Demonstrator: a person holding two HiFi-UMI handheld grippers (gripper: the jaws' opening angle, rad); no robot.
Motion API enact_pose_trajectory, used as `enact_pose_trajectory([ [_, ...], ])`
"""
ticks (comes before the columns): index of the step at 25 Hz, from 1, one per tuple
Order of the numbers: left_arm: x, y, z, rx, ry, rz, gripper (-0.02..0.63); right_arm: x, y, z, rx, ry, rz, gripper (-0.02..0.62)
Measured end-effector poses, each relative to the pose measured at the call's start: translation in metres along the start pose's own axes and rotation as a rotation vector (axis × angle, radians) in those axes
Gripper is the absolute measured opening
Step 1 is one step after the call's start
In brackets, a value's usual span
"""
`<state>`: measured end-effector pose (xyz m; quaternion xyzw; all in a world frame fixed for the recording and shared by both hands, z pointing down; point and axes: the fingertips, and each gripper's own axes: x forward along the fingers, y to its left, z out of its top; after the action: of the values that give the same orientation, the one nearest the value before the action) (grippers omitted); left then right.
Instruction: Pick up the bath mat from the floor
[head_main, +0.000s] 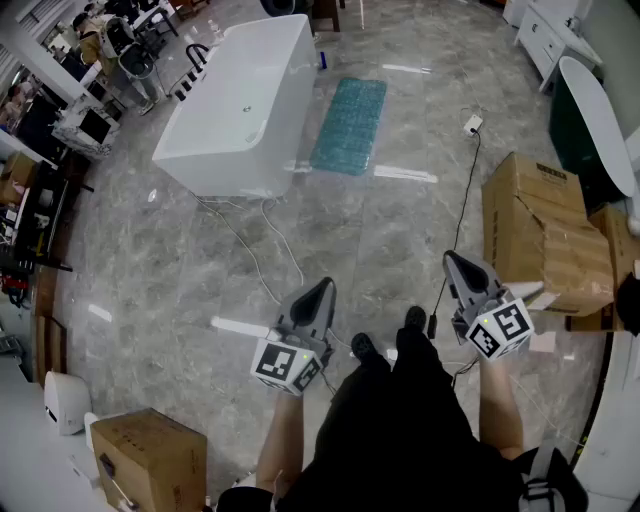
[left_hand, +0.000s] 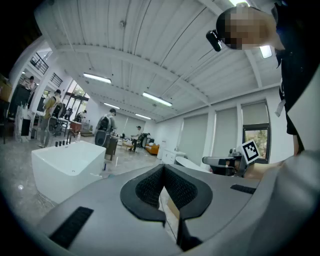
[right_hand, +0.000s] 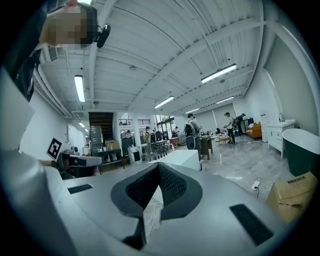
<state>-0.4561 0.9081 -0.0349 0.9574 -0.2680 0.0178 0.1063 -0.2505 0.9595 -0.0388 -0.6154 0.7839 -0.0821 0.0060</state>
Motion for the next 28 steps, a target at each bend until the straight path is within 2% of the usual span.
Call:
enact_pose_trajectory([
  [9,0.011,0.009,0.000,-0.001,0.007,-0.012,0.012,0.007,-0.005,0.000,0.012,0.002,-0.012,0.012],
  [16,0.056,0.021,-0.003,-0.024,0.032,-0.020,0.012,0.027,-0.034,0.004,0.028,-0.011,0.012,0.012],
  [22,0.129,0.040,0.004,-0.009,0.064,-0.003,0.012,0.071,-0.103,0.002,0.044,-0.006,-0.003,0.012],
  [28,0.237,0.053,0.031,0.013,0.071,0.017,0.012,0.118,-0.208,0.029,0.057,-0.048,-0.010,0.012],
])
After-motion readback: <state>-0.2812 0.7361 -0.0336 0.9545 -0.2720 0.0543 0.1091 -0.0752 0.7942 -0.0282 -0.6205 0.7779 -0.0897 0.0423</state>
